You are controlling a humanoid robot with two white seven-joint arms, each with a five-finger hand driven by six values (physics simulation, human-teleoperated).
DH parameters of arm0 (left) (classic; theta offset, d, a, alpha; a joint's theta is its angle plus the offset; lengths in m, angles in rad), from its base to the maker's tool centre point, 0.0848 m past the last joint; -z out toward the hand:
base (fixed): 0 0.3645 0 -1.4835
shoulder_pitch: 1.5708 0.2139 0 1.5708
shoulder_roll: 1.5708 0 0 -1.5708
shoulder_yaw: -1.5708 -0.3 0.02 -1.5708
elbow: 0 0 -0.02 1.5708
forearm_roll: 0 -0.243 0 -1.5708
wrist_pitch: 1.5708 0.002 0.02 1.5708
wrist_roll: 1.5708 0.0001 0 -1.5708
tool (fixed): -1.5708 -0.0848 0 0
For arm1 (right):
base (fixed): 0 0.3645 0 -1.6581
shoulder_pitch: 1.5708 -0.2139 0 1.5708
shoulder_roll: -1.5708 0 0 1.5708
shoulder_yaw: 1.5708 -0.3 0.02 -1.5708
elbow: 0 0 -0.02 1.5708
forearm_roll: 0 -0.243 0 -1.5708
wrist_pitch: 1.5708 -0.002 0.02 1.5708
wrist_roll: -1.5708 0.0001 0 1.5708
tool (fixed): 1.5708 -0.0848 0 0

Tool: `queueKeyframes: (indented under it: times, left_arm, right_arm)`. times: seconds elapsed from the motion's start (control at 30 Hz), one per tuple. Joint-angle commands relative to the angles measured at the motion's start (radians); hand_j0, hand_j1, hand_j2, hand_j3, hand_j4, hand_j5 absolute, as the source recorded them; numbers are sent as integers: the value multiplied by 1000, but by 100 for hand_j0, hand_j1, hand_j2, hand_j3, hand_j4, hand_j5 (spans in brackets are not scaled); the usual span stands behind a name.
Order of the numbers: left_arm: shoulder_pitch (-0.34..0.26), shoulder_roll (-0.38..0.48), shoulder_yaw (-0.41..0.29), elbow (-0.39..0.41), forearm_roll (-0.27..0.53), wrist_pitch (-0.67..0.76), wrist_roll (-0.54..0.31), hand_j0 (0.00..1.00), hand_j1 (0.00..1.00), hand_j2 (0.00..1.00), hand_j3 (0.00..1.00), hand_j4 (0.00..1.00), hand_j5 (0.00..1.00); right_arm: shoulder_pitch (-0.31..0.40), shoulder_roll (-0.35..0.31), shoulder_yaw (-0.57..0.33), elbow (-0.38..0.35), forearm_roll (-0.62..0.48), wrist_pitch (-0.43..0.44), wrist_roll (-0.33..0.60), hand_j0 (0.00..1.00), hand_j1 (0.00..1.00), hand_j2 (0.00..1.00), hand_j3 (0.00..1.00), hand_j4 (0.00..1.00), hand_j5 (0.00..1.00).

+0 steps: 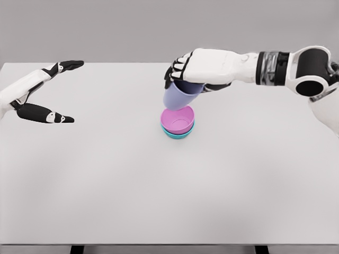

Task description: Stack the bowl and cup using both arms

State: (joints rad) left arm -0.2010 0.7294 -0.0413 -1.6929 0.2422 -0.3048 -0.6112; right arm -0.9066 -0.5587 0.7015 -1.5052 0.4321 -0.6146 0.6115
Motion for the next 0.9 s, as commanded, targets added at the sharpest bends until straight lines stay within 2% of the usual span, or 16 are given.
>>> queueKeyframes:
  times: [0.0,0.5,0.63,0.87]
  left_arm:
    - [0,1,0,-1,6,-8,0,100,100,100,100,100,100]
    - [2,1,0,-1,6,-8,0,100,100,100,100,100,100]
    - [5,1,0,-2,6,-8,0,100,100,100,100,100,100]
    - [5,1,1,-4,6,-8,0,100,100,100,100,100,100]
  right_arm:
    - [0,11,26,2,-6,4,-1,55,55,55,55,55,55]
    - [9,-3,70,3,-6,4,-1,58,58,58,58,58,58]
    - [9,-4,73,34,-3,4,-1,58,58,58,58,58,58]
    - [9,-10,90,36,-3,4,-1,59,59,59,59,59,59]
